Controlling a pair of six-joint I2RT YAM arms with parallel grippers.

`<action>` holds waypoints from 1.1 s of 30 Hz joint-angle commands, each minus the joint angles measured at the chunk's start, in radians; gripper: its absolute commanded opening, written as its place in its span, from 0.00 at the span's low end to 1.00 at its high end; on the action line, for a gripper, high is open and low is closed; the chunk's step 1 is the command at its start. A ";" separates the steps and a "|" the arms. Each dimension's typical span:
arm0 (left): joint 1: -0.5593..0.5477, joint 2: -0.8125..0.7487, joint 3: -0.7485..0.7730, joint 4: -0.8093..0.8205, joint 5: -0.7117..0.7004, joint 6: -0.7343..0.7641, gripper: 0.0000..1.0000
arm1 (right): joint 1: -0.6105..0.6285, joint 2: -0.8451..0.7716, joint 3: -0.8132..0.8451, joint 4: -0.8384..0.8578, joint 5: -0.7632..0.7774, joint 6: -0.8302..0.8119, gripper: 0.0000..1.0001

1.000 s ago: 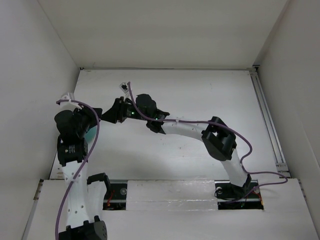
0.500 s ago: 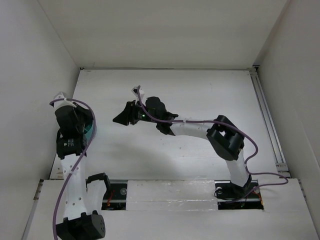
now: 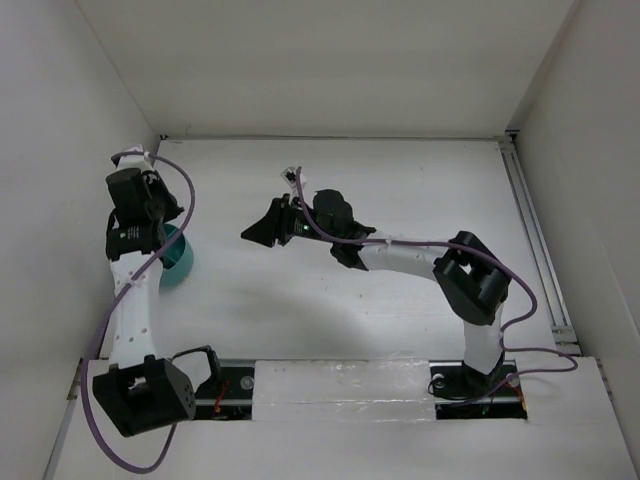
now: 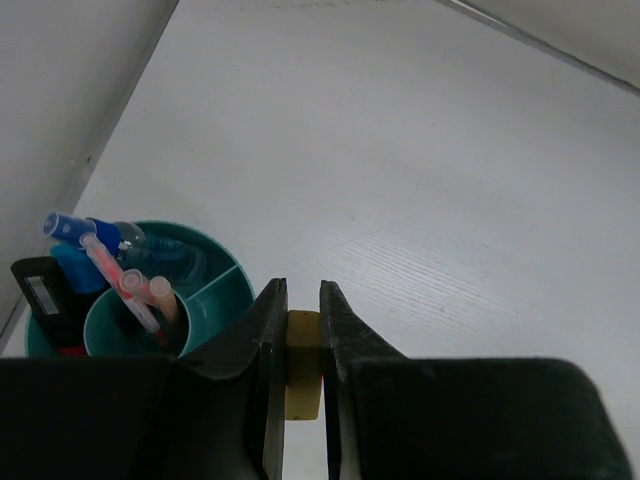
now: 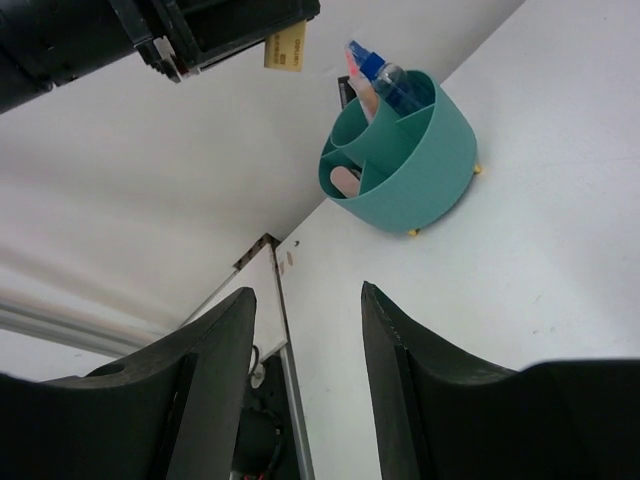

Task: Sort the stationery into containers
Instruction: Place the stationery in the storage box.

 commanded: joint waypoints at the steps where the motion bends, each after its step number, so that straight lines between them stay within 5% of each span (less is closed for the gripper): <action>1: 0.001 0.035 0.063 0.013 0.044 0.119 0.00 | -0.039 -0.045 -0.018 0.091 -0.054 -0.019 0.52; 11: 0.001 0.072 -0.064 0.075 0.044 0.168 0.00 | -0.072 -0.054 -0.027 0.111 -0.117 0.008 0.52; 33: 0.012 0.111 -0.173 0.139 -0.209 0.157 0.00 | -0.099 -0.054 -0.056 0.232 -0.175 0.073 0.52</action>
